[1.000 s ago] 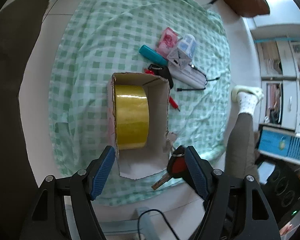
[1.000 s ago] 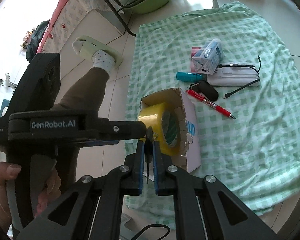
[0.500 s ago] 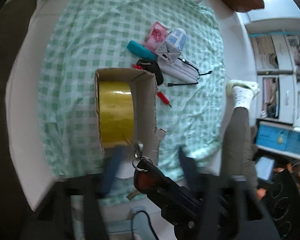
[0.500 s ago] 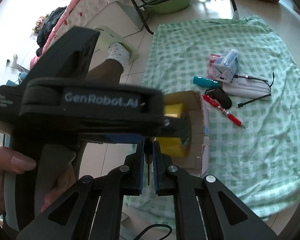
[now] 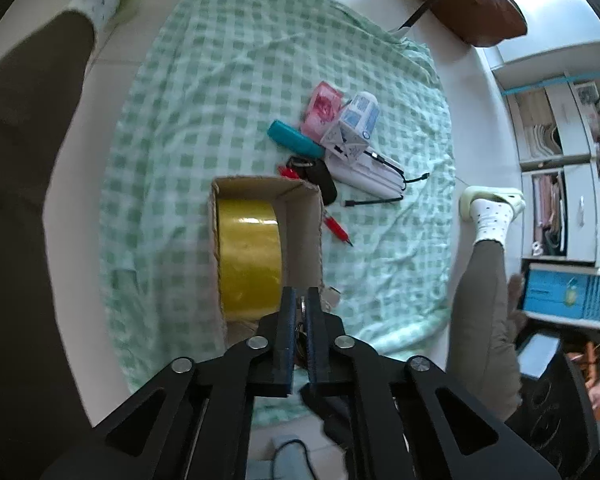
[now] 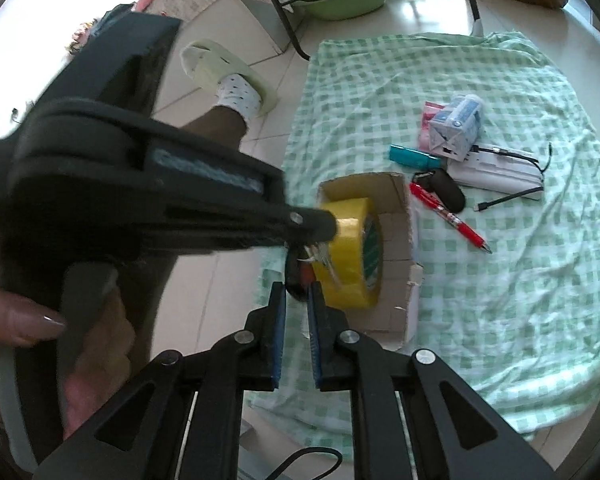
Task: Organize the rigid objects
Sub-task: 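Carry the car key to the box and release it inside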
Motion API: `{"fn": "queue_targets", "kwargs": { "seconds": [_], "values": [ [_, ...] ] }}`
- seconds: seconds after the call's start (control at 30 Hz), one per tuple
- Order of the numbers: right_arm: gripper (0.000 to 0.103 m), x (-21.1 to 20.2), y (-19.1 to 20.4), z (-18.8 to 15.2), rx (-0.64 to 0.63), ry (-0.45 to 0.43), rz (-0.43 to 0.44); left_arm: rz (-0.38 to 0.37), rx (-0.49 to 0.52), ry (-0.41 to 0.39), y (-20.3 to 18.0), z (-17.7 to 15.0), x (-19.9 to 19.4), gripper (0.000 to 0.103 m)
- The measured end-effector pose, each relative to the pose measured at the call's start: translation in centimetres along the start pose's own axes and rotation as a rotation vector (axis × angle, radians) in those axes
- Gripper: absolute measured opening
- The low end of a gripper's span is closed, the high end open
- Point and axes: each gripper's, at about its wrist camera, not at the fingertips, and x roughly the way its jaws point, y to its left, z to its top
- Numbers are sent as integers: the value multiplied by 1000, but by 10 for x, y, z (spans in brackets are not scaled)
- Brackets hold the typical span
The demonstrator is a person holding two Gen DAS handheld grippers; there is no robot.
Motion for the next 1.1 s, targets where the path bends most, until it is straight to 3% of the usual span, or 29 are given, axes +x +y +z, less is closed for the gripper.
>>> {"fn": "queue_targets", "kwargs": {
  "seconds": [0.27,0.47,0.63,0.83,1.1],
  "values": [
    [13,-3,-32,-2,164,-3,-6,21,-14,-19,-2,3,-6,1],
    [13,-6,-43,-3,232,-16,-44,-25,-41,-33,-6,13,-12,1],
    [13,-7,-61,-4,320,-13,-45,-18,7,-55,-23,24,-14,1],
    [13,-11,-74,-7,384,-23,-38,22,-14,-13,-24,29,9,1],
    [13,-3,-74,-7,377,5,-60,64,-6,41,-26,34,31,1]
  ]
}}
